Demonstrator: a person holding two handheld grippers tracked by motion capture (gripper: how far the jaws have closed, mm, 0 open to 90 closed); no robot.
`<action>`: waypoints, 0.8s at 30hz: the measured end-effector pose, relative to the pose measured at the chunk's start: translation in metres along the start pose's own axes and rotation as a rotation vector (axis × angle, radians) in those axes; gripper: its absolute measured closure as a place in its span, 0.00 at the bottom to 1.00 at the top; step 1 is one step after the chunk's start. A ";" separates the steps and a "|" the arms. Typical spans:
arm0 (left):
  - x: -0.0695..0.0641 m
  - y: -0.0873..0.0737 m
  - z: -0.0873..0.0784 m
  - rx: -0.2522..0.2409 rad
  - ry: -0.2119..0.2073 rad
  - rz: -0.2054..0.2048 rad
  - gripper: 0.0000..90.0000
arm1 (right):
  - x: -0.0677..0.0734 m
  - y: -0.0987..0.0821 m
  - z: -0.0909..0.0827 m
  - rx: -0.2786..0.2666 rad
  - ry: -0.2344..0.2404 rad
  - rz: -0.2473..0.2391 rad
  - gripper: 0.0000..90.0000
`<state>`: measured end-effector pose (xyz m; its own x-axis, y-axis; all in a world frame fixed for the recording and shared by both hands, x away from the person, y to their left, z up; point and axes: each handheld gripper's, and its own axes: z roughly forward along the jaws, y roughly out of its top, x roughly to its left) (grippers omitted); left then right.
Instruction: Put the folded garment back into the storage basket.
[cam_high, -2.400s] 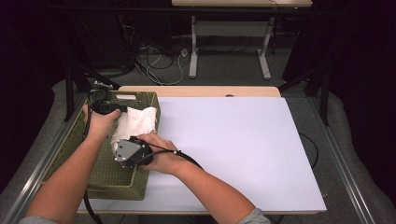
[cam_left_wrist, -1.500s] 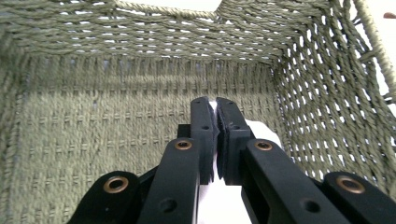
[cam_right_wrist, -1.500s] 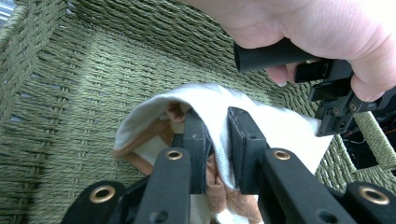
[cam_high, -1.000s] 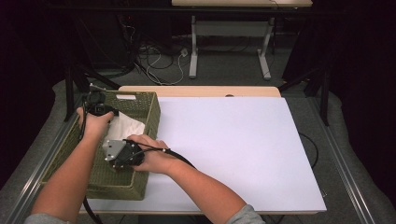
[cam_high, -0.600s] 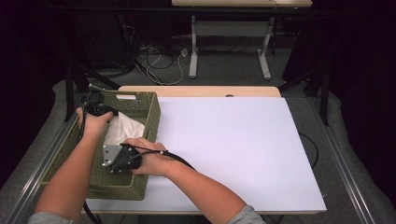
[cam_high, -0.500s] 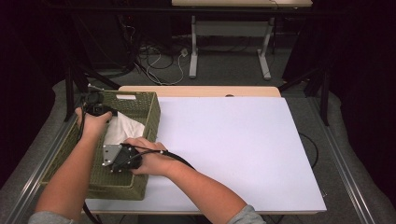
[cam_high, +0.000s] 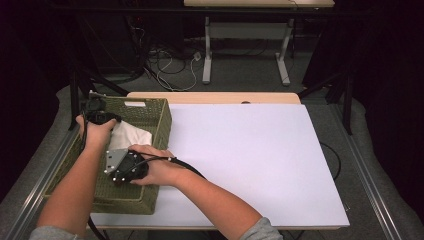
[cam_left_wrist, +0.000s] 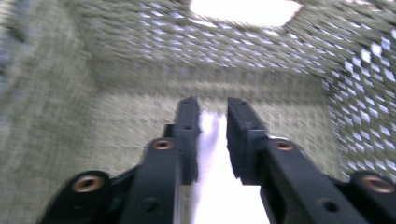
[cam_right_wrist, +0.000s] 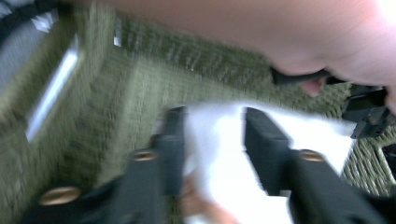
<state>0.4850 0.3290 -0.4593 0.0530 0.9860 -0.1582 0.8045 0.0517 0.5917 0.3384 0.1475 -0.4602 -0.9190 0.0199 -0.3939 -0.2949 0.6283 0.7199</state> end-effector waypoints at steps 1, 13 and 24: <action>0.002 0.000 0.000 0.003 0.004 0.000 0.80 | -0.001 0.000 -0.002 -0.017 -0.003 0.012 0.58; 0.003 -0.007 -0.008 -0.024 -0.008 0.027 0.48 | -0.013 -0.012 -0.033 -0.056 -0.085 0.054 0.50; -0.020 -0.018 -0.025 -0.088 -0.066 0.099 0.39 | -0.024 -0.028 -0.064 -0.103 -0.128 0.219 0.39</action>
<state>0.4543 0.3128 -0.4469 0.1701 0.9746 -0.1457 0.7387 -0.0283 0.6734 0.3516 0.0793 -0.4344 -0.9253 0.2484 -0.2867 -0.1239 0.5164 0.8473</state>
